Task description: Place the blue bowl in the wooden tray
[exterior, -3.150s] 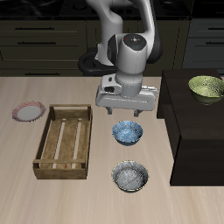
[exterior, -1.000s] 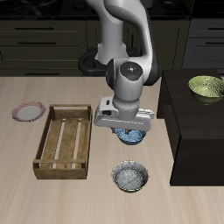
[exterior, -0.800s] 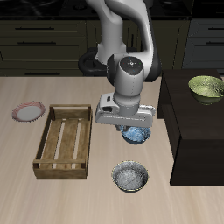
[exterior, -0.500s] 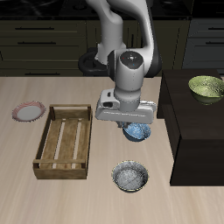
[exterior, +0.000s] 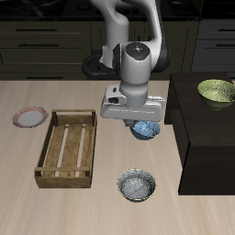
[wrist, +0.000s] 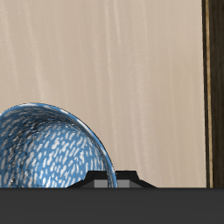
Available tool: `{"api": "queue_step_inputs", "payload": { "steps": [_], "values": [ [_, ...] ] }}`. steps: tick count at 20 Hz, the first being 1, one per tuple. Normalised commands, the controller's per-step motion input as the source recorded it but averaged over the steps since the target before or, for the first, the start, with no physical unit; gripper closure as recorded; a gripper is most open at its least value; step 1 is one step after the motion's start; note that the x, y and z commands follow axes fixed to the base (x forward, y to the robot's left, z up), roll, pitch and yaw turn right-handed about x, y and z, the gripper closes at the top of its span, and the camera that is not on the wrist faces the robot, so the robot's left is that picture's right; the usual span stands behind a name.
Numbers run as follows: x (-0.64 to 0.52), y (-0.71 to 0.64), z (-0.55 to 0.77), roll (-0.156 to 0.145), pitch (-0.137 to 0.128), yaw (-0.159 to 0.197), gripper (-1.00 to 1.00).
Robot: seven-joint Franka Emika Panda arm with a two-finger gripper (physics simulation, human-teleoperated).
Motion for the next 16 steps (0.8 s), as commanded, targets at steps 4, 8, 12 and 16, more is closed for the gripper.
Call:
{"api": "queue_step_inputs", "payload": {
  "steps": [4,8,12,16],
  "values": [
    [-0.21,-0.11,0.39,0.018,-0.054,0.004,1.0],
    [-0.19,-0.14,0.36,0.016,-0.047,0.01,1.0],
    [-0.19,-0.28,0.38,-0.005,-0.043,0.024,1.0],
    [-0.01,-0.32,0.27,-0.012,-0.024,-0.006,1.0]
  ]
}}
